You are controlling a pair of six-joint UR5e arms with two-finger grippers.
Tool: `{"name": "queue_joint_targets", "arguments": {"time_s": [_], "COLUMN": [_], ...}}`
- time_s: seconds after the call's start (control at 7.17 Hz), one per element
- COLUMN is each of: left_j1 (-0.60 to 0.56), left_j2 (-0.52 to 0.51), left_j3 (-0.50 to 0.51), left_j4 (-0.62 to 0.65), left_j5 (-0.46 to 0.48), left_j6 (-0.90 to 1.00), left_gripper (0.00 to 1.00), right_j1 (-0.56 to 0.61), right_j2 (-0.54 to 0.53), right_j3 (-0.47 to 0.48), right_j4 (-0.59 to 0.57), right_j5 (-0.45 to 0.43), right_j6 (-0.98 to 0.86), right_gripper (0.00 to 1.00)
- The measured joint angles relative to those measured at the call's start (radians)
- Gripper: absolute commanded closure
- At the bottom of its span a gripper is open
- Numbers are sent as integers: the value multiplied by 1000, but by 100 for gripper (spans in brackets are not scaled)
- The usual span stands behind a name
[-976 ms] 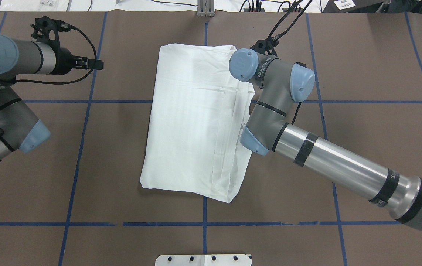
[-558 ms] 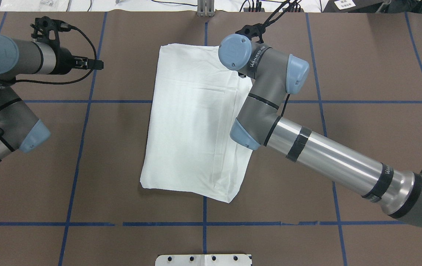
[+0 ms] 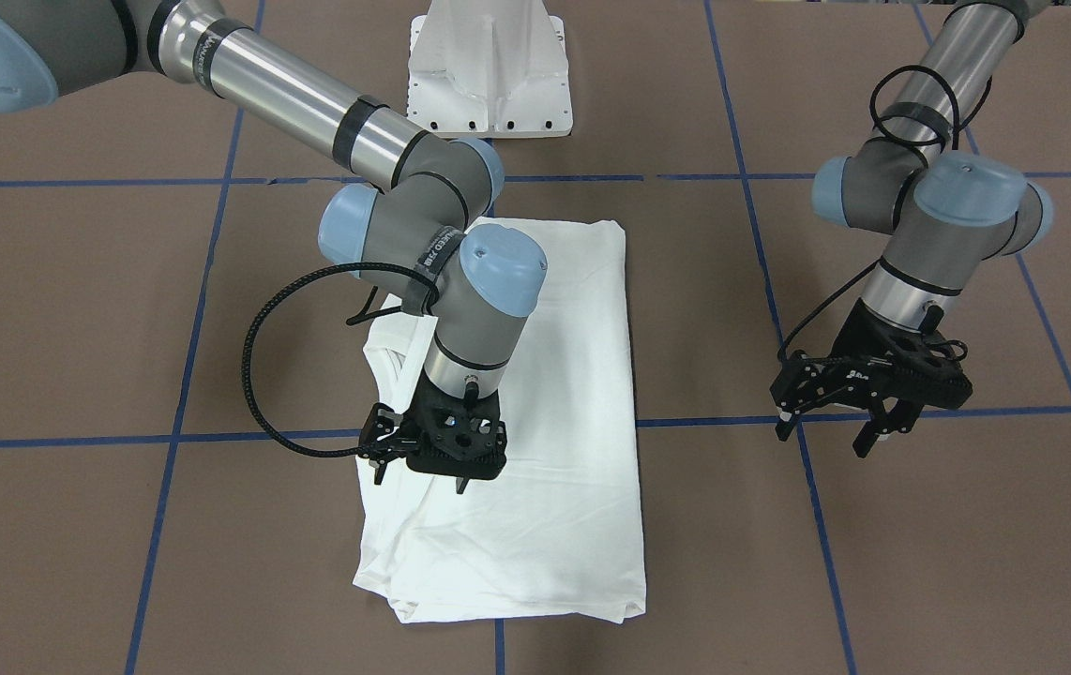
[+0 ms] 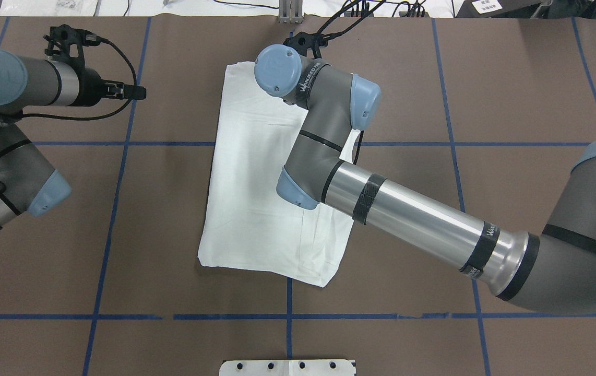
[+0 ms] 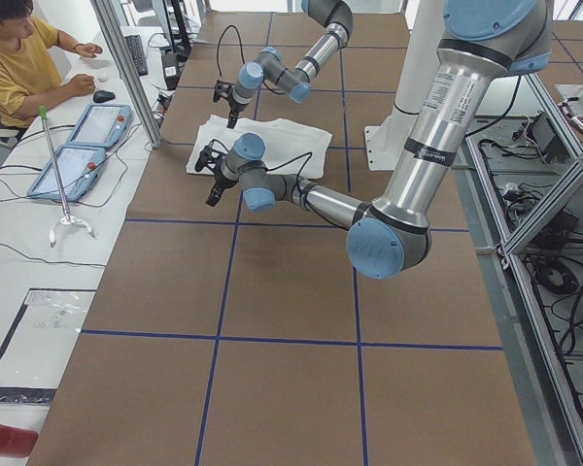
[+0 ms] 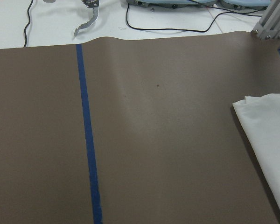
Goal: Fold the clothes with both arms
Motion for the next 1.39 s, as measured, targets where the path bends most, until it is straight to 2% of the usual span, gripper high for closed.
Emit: {"name": "queue_joint_targets", "arguments": {"time_s": [0.56, 1.39], "left_j1": [0, 0], "left_j2": [0, -1], "left_j3": [5, 6], "left_j4": [0, 0], "left_j5": [0, 0], "left_j6": [2, -3], "left_gripper": [0, 0], "right_j1": [-25, -24], "right_j2": [-18, -39], "right_j3": [-25, 15], "right_j4": [5, -143], "right_j5": [-29, -55], "right_j6": [0, -68], "right_gripper": [0, 0]}}
